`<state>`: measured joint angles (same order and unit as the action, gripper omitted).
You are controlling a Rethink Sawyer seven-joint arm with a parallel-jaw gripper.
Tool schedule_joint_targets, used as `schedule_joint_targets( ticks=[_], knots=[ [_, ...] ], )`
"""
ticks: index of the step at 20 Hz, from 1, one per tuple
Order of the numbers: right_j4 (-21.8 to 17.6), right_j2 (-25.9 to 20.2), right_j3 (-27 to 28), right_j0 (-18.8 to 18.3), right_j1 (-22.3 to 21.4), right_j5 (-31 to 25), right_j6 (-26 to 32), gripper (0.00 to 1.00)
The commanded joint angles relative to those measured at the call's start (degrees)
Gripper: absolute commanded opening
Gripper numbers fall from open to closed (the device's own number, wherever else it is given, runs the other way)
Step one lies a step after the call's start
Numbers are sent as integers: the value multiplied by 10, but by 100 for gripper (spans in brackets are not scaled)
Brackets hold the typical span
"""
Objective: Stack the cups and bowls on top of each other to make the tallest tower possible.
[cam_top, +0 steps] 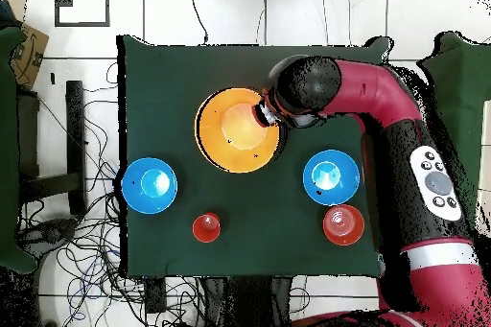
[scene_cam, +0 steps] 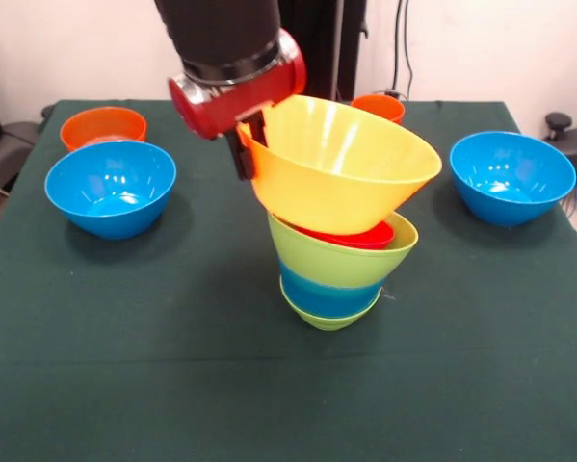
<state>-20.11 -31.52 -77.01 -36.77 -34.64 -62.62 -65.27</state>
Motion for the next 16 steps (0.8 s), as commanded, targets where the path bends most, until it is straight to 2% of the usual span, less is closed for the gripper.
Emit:
schedule_joint_targets(
  ticks=[1,8,16],
  knots=[
    [-37,10,-30,-6,-21,-24,53,0],
    [-46,14,-6,14,7,-24,29,0],
    [-24,10,6,20,19,-53,17,0]
  ],
)
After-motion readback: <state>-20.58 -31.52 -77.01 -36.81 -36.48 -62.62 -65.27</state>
